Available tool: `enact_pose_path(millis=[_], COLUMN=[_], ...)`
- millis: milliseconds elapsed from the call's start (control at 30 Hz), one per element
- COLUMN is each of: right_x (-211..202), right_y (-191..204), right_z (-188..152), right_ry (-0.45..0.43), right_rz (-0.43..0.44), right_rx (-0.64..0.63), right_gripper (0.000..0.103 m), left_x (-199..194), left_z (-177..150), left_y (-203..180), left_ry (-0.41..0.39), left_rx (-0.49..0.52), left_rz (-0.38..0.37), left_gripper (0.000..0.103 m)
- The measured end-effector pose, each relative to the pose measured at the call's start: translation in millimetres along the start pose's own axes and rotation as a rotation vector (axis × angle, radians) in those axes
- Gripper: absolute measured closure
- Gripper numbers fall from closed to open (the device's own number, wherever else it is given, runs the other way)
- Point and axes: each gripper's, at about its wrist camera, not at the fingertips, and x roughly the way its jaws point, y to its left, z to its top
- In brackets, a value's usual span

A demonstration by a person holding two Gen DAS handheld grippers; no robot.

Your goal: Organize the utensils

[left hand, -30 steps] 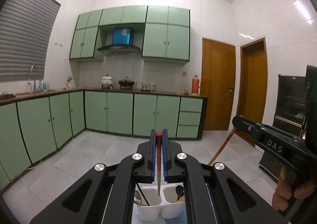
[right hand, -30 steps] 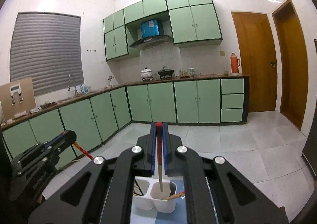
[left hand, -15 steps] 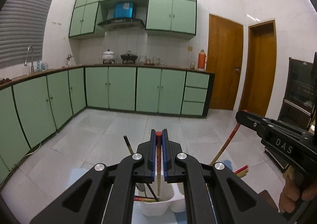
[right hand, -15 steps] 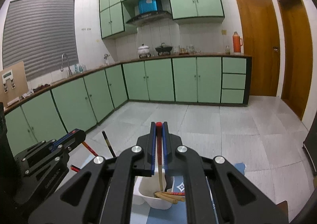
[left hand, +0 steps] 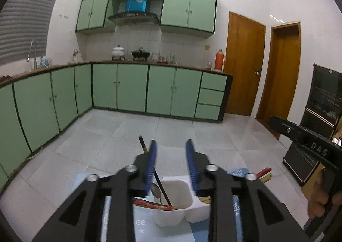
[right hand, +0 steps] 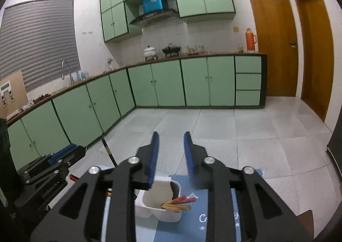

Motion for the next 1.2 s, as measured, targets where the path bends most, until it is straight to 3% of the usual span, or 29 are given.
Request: enact_pose_path(millis=[67, 267, 567, 733, 900, 1200], right_x=[-18.4, -67.5, -124.7, -144.5, -158.1, -170.5], right_y=[-5.3, -17.4, -22.1, -15.3, -5.1, 7.6], right_z=[3.2, -1.4, -40.8, -61.3, -75.9, -86.3], right_ry=[-0.036, -0.082, -0.062, -0.034, -0.024, 0.016], right_rz=[-0.004, -0.015, -0.029, -0.027, -0.026, 0.024], right_rx=[0.014, 0.030, 0.041, 0.027, -0.010, -0.020], right_gripper=[0.057, 0.046, 0.016, 0.006, 0.005, 0.005], left_x=[-12.5, -54.7, -106.3, -125.7, -140.6, -159.2], left_z=[5.8, 6.5, -17.5, -31.1, -40.0, -52.1], left_y=[-1.5, -8.1, -8.9, -4.9, -2.4, -14.0], left_ry=[-0.022, -0.054, -0.043, -0.032, -0.030, -0.007], left_rx=[0.000, 0.015, 0.007, 0.005, 0.011, 0.057], left_rz=[0.002, 0.020, 0.035, 0.062, 0.070, 0.047], left_gripper=[0.061, 0.043, 0.028, 0.015, 0.006, 0.006])
